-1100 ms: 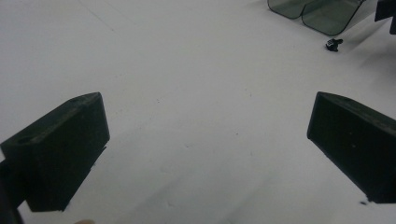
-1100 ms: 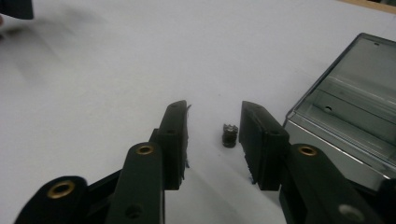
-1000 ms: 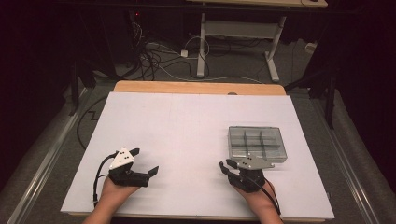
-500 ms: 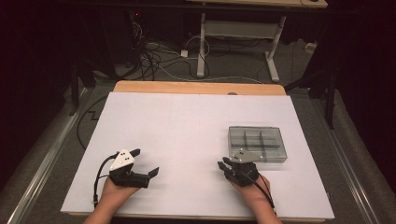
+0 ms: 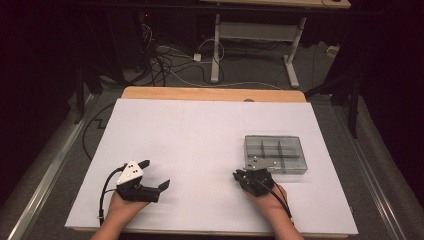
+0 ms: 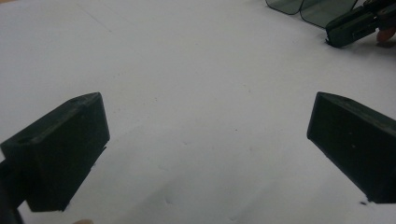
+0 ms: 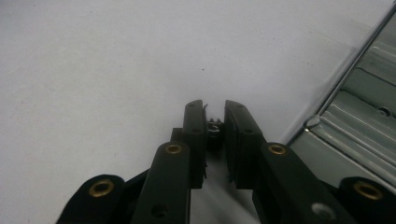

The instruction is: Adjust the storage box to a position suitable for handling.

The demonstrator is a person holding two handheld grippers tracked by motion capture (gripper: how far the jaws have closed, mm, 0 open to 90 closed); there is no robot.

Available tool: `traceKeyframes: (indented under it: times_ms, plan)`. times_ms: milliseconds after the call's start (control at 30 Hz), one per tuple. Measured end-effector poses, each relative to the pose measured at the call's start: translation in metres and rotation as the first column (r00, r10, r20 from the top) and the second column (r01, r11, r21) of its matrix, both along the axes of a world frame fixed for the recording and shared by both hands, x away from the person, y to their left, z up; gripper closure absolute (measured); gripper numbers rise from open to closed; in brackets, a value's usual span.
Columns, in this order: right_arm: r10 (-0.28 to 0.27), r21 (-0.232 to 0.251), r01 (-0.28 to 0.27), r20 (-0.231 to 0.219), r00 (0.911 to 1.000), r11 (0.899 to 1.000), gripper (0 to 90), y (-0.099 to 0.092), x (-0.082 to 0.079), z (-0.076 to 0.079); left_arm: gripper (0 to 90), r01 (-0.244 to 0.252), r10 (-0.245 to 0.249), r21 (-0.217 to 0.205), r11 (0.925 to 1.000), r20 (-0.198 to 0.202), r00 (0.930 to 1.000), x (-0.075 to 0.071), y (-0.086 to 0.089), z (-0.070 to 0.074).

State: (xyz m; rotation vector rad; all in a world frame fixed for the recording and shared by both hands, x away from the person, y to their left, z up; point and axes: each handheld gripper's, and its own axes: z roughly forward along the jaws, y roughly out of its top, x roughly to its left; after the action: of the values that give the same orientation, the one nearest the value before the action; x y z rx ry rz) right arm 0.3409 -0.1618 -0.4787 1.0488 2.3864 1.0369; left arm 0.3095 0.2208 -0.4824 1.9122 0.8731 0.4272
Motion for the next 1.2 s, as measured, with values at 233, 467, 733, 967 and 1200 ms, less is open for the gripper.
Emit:
traceKeyframes:
  times_ms: [233,467,733,967,1200]
  plan:
    - [0.028,0.013,-0.028,0.014,0.9995,1.0,80.3,-0.001,-0.013,0.004,0.0,-0.011,0.01,-0.019,0.9998,-0.022,0.9997,0.002,0.002,0.001]
    - [0.025,0.02,-0.026,0.041,0.9989,0.999,80.3,-0.011,-0.039,0.008,0.0,-0.035,0.035,0.046,0.9983,-0.014,0.9993,0.004,0.004,0.003]
    - [0.005,0.037,-0.006,0.015,0.9999,0.999,80.2,-0.031,-0.061,0.006,0.0,-0.04,0.04,0.021,0.999,-0.018,0.999,0.013,0.003,0.008]
    - [0.011,0.029,-0.011,0.004,0.9999,1.0,80.0,-0.035,-0.066,0.003,0.0,-0.032,0.033,0.035,0.9989,-0.031,0.999,0.018,0.0,0.006]
    - [0.015,0.015,-0.015,-0.004,0.9999,1.0,78.0,-0.035,-0.064,0.0,0.0,-0.034,0.035,0.036,0.9988,-0.036,0.9987,0.017,0.001,0.006]
